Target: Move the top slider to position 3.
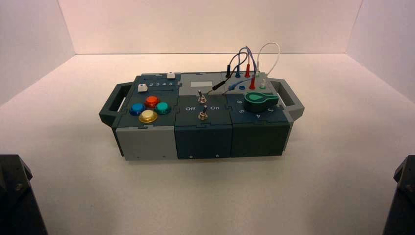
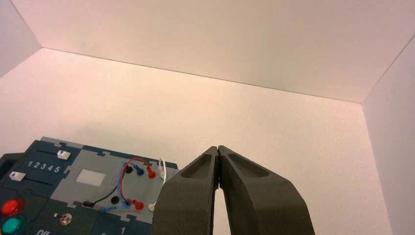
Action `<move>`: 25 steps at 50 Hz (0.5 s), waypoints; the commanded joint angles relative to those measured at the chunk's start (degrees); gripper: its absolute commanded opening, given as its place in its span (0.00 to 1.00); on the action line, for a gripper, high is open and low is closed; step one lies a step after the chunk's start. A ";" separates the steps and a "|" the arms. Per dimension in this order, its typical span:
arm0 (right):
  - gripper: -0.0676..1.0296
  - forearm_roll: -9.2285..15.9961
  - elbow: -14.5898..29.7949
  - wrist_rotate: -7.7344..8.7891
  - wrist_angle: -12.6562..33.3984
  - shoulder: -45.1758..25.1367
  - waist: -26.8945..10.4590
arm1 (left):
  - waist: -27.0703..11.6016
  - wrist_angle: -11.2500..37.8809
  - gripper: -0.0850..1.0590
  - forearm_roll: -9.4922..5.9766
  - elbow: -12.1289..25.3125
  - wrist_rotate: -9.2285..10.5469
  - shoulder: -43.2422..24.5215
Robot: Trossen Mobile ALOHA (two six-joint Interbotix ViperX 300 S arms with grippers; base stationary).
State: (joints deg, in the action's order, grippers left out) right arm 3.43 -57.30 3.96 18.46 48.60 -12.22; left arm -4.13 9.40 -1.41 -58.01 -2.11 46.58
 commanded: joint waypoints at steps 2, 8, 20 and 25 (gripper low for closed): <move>0.04 0.26 1.58 0.00 -0.18 -0.18 -0.09 | -0.26 -0.26 0.05 0.00 1.14 -0.09 0.00; 0.04 0.26 1.58 -0.09 -0.09 -0.18 -0.09 | -0.26 -0.18 0.05 0.09 1.05 -0.09 0.00; 0.04 1.05 1.67 -0.09 -0.09 -0.18 -0.26 | -2.55 0.00 0.05 0.00 0.88 0.00 -1.49; 0.04 1.41 1.67 -0.09 0.09 -0.26 -0.26 | -7.12 2.90 0.05 0.09 1.76 0.00 -5.45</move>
State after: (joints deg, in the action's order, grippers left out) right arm 4.31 -57.30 3.96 18.72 48.52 -12.39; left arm -8.17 10.99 -1.41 -57.92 -2.11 43.95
